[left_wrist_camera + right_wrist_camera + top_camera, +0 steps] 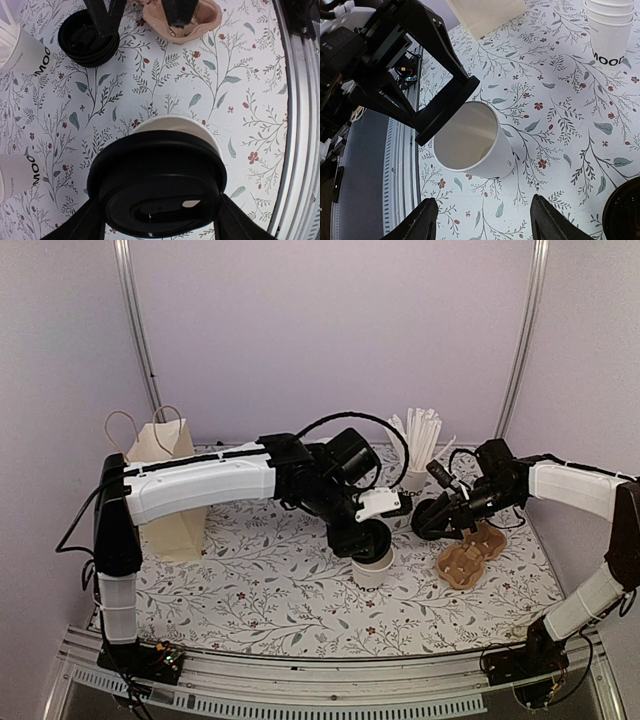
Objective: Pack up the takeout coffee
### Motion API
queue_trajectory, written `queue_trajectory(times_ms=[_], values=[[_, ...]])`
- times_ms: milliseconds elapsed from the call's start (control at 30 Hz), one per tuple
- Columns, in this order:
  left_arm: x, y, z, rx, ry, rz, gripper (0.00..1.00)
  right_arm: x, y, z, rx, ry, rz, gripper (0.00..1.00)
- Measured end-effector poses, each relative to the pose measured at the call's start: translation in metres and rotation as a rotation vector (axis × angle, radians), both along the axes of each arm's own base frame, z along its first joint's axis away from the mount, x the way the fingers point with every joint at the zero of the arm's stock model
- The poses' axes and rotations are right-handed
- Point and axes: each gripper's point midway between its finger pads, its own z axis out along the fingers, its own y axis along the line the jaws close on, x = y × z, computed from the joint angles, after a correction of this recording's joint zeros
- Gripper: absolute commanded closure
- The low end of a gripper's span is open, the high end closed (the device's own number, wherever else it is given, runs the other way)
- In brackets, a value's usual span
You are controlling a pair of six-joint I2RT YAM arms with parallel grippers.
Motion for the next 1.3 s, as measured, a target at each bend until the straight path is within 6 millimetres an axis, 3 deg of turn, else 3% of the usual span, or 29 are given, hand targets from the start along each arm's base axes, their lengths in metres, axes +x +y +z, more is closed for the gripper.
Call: queue_trajectory(times_ms=[400,1200,1233,1267,1300], values=[[-0.005,0.006,-0.004,0.033,0.017,-0.004,0.33,-0.002,0.001,-0.002,-0.002,0.002,0.008,0.34],[0.001,-0.009,-0.010,0.025,0.015,-0.012,0.26,-0.002,0.003,-0.006,-0.009,0.009,0.015,0.34],[0.002,-0.010,-0.010,0.025,0.014,-0.012,0.10,-0.002,0.003,-0.006,-0.009,0.009,0.016,0.34],[0.002,-0.010,-0.010,0.023,0.013,-0.012,0.01,-0.002,0.003,-0.006,-0.009,0.009,0.017,0.34],[0.002,-0.010,-0.010,0.022,0.012,-0.013,0.00,-0.003,0.003,-0.006,-0.009,0.010,0.018,0.34]])
